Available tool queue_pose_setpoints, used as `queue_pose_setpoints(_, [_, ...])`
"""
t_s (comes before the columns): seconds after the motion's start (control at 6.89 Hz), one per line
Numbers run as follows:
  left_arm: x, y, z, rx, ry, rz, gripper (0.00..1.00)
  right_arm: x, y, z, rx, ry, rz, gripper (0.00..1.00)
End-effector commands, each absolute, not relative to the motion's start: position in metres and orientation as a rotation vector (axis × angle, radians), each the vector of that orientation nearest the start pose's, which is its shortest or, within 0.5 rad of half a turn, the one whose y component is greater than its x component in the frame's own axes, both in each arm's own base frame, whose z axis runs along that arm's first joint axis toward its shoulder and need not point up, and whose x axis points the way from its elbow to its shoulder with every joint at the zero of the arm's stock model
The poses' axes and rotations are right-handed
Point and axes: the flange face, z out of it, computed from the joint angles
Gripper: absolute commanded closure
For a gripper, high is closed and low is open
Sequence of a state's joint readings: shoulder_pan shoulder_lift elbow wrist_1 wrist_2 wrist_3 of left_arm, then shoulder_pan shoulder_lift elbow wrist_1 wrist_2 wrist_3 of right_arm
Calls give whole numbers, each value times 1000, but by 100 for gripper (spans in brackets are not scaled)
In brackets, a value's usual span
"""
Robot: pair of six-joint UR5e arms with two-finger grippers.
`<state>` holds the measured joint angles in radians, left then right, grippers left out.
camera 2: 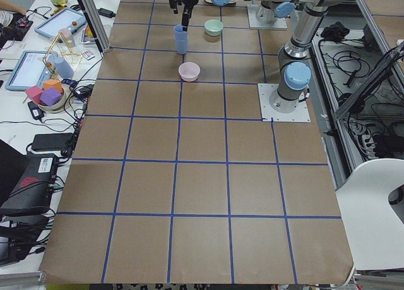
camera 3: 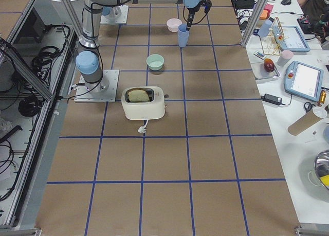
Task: Stack blue cups with both arms
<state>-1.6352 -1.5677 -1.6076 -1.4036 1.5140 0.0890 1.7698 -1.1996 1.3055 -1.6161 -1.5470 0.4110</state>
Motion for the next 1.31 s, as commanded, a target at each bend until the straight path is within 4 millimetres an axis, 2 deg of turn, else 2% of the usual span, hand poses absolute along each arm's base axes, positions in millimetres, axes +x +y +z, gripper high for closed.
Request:
queue_pose_setpoints(0.0, [-171, -493, 489, 248, 3180, -214, 0, 167, -593, 457, 187, 3149, 63, 0])
queue_pose_setpoints(0.15, [-171, -493, 489, 248, 3180, -214, 0, 130, -586, 459, 143, 3210, 87, 0])
queue_pose_setpoints(0.29, [-171, -493, 488, 248, 3180, -212, 0, 117, -569, 461, 127, 3213, 96, 0])
queue_pose_setpoints(0.58, [-171, -493, 488, 248, 3180, -212, 0, 116, -536, 460, 134, 3212, 118, 0])
queue_pose_setpoints(0.73, [-171, -493, 488, 246, 3180, -212, 0, 118, -528, 467, 127, 3199, 96, 0])
queue_pose_setpoints(1.16, [-172, -493, 487, 248, 3179, -207, 0, 123, -526, 466, 47, 3159, 107, 0])
